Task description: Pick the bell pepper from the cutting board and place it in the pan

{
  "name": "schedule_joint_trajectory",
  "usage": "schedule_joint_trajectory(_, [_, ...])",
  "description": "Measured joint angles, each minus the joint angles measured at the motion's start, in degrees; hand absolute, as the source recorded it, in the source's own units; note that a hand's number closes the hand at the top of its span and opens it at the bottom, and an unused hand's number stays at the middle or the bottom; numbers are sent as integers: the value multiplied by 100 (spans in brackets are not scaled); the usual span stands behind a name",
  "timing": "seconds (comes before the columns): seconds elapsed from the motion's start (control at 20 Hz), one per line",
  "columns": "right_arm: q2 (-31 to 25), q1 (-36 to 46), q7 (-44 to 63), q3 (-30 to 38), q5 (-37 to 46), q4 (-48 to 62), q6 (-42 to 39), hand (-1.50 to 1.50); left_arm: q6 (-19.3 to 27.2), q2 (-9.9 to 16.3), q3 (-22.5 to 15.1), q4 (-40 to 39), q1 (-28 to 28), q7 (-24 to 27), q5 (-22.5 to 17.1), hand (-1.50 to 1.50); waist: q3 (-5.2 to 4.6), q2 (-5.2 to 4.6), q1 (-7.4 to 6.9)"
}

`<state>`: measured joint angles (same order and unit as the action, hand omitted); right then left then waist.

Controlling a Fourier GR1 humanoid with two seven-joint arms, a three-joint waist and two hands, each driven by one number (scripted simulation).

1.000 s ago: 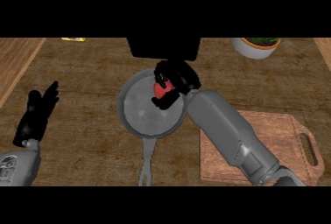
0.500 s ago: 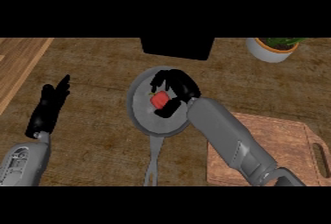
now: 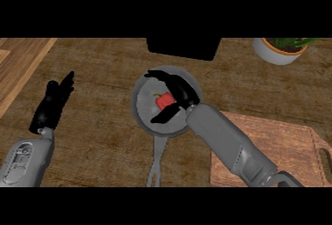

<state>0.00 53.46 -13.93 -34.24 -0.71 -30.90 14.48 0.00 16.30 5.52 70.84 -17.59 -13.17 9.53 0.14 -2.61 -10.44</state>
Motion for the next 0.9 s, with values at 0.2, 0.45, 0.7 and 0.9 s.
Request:
schedule_joint_trajectory(0.2, [0, -39, -326, 44, -530, -115, 269, -150, 13, 15, 33, -7, -7, -40, -4, 0, 3, 24, 45])
schedule_joint_trajectory(0.45, [0, 161, -508, 194, -1153, -23, 585, -150, 55, 23, 74, -54, 96, 58, 14, 0, -3, 55, 170])
schedule_joint_trajectory(0.7, [0, 598, -640, 601, -1518, 556, 606, -150, 120, 76, 216, -2, 313, 79, -27, 0, -7, 104, 415])
schedule_joint_trajectory(0.9, [-175, 720, -976, 1030, -1708, 995, 344, -150, 97, 166, 341, 120, 472, -2, -97, 0, -8, 147, 625])
